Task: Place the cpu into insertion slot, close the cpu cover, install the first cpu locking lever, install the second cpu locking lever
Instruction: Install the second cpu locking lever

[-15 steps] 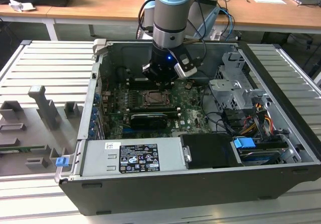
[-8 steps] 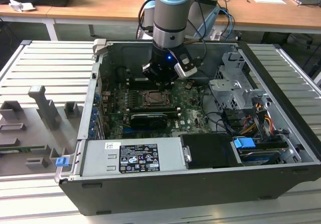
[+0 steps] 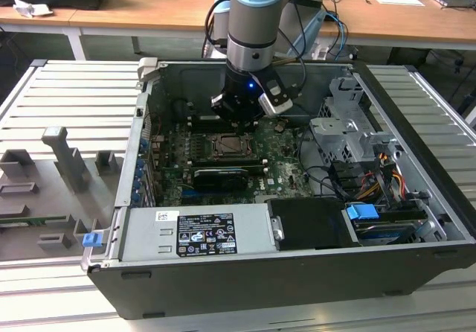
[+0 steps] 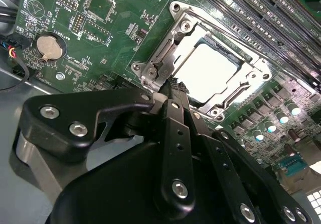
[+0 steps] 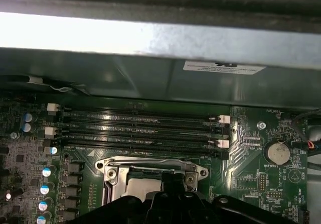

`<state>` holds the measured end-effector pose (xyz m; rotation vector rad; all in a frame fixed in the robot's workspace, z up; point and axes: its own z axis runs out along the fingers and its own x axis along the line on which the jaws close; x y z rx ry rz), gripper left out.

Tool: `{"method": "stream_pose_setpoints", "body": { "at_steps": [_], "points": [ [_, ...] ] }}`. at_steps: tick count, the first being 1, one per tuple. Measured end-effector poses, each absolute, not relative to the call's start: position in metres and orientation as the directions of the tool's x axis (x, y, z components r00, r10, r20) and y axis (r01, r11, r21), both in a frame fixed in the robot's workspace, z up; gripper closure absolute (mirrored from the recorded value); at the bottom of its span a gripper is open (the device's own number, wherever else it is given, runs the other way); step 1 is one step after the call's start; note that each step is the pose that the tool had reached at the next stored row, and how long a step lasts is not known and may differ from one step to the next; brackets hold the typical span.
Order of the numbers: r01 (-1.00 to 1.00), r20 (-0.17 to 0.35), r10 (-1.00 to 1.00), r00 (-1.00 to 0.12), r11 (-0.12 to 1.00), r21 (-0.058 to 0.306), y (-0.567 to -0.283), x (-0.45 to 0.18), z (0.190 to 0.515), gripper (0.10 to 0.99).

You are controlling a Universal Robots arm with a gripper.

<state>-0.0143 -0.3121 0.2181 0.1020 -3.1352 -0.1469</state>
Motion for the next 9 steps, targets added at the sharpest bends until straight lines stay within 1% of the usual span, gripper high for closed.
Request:
{"method": "stream_pose_setpoints", "body": {
  "at_steps": [9],
  "points": [
    [-0.065, -0.002, -0.065, -0.998, 0.994, 0.094, -0.3165, -0.0143, 0.2180, 0.980]
  ]
}}
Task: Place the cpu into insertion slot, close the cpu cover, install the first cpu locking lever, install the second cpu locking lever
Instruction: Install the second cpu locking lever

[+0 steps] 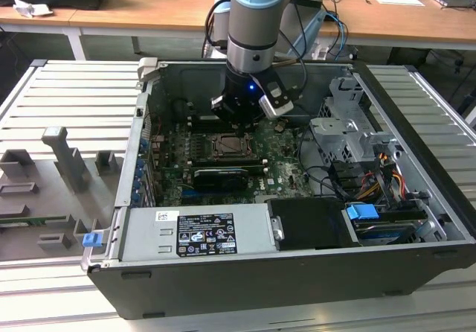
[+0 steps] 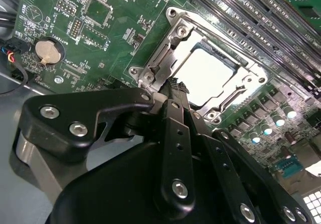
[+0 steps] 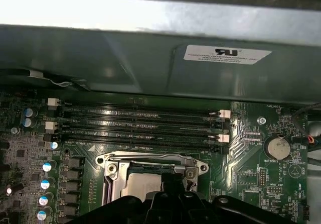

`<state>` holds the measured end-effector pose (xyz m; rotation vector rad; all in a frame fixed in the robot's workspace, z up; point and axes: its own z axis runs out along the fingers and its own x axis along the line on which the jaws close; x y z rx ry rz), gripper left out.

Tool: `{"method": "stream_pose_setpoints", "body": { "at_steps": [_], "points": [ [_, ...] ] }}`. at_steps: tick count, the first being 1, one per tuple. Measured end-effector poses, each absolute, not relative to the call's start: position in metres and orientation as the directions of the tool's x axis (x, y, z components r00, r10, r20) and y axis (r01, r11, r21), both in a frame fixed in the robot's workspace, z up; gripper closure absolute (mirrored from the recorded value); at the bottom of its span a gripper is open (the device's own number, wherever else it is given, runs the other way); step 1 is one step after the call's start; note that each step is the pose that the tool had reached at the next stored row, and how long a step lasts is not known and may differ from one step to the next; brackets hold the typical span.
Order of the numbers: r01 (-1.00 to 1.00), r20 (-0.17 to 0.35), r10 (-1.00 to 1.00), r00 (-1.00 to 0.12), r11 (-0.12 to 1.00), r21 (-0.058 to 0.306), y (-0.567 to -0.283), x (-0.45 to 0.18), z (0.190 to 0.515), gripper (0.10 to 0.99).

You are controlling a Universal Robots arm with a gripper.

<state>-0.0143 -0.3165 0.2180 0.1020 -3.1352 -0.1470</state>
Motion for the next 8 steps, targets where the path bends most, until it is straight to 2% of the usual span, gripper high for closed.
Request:
{"method": "stream_pose_setpoints", "body": {
  "at_steps": [8],
  "points": [
    [-0.065, -0.002, -0.065, -0.998, 0.994, 0.094, -0.3181, -0.0143, 0.2180, 0.980]
  ]
}}
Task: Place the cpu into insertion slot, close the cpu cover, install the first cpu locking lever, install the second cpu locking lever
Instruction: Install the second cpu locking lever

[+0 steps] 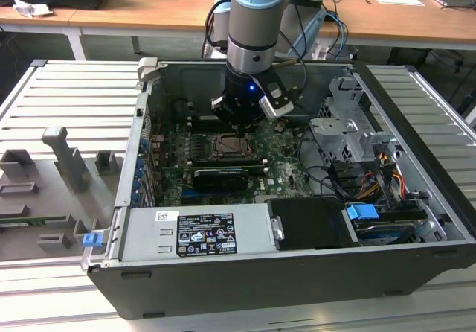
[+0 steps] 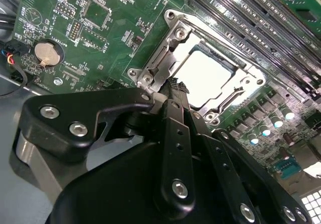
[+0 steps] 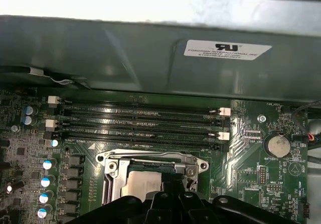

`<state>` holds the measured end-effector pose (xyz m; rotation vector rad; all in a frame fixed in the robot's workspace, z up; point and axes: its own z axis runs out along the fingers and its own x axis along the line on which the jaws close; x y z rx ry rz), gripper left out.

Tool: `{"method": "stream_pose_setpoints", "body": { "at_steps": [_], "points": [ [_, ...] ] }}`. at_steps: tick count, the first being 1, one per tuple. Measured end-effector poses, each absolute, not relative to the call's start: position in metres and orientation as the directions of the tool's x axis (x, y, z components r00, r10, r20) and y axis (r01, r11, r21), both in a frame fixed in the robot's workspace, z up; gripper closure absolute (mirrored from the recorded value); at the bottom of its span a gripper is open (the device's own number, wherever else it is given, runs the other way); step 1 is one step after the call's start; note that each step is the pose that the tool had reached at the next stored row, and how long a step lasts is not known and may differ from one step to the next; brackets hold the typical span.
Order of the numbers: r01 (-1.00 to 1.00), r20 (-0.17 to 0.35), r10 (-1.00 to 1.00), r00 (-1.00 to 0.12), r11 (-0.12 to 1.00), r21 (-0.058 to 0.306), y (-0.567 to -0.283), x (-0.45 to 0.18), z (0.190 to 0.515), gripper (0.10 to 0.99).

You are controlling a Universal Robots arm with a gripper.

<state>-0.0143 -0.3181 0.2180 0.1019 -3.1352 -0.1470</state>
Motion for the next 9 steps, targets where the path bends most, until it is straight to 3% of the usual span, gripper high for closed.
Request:
{"method": "stream_pose_setpoints", "body": {
  "at_steps": [9],
  "points": [
    [-0.064, -0.002, -0.064, -0.998, 0.994, 0.094, -0.3183, -0.0143, 0.2239, 0.980]
  ]
}}
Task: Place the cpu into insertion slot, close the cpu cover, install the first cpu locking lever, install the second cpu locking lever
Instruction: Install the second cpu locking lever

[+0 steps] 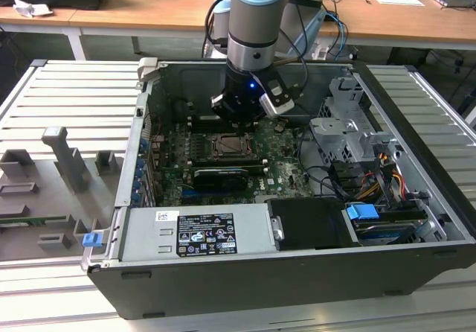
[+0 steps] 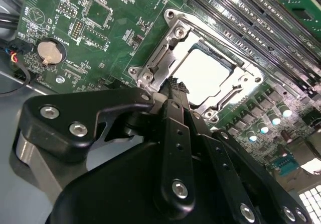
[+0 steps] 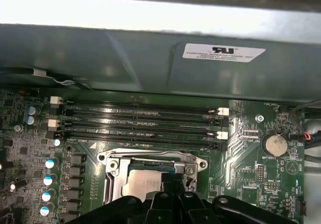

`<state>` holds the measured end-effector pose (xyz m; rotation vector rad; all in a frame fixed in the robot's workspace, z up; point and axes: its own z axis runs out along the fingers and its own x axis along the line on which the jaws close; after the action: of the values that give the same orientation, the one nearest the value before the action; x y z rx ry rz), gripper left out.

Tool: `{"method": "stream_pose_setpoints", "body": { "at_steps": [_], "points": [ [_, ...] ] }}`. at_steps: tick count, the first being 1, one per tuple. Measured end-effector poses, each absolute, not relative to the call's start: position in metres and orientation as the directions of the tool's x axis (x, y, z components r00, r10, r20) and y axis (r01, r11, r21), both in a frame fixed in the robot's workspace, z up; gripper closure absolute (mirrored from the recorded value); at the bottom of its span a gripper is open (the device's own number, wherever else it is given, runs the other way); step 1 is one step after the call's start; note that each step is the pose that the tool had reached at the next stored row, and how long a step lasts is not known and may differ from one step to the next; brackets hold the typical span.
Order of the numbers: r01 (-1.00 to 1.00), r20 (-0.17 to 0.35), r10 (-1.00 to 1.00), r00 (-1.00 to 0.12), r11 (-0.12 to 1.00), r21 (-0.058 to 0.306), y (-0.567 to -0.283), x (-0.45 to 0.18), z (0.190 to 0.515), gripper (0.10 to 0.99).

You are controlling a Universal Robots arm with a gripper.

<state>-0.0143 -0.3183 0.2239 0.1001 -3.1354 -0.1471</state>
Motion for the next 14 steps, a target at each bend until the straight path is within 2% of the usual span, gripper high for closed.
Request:
{"method": "stream_pose_setpoints", "body": {
  "at_steps": [14],
  "points": [
    [-0.062, -0.002, -0.062, -0.998, 0.994, 0.092, -0.334, -0.014, 0.234, 0.980]
  ]
}}
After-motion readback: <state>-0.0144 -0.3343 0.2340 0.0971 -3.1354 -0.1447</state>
